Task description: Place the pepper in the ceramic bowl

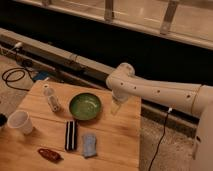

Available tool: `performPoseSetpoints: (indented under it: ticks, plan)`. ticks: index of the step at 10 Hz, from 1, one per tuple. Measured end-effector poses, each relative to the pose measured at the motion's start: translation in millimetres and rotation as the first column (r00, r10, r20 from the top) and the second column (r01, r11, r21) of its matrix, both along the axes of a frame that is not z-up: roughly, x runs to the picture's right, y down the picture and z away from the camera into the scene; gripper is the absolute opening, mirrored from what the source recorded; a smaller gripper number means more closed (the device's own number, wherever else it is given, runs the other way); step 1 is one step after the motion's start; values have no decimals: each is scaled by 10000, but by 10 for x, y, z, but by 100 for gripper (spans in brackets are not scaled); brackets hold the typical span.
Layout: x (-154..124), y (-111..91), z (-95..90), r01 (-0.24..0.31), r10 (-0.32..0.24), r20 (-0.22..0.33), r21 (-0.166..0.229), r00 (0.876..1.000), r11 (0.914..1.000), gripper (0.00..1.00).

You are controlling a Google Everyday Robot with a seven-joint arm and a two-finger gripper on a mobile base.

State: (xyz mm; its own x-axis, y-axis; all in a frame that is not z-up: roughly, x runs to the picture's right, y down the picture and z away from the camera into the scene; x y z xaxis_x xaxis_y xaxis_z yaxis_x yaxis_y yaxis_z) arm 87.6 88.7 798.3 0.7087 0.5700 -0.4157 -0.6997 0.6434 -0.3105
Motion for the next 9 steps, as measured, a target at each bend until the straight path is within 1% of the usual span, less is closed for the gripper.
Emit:
performPoseSetpoints:
  ticks: [2,4,5,6,7,9]
  plan:
    - [-71,-31,-27,324,-326,237,85,9992,9994,80]
    - [-342,-104,-22,798,-809,613,202,9948,9966,80]
    - [-564,-151,-9,1141,-1158,820,252,9899,9932,80]
    - [-874,-196,9,1515,-1541,1100,324,9819,9879,80]
    - [-1123,-220,13,1790,-1823,1316,364,9744,9832,80]
    - [-1696,-247,0,2294,-2333,1832,427,9550,9724,80]
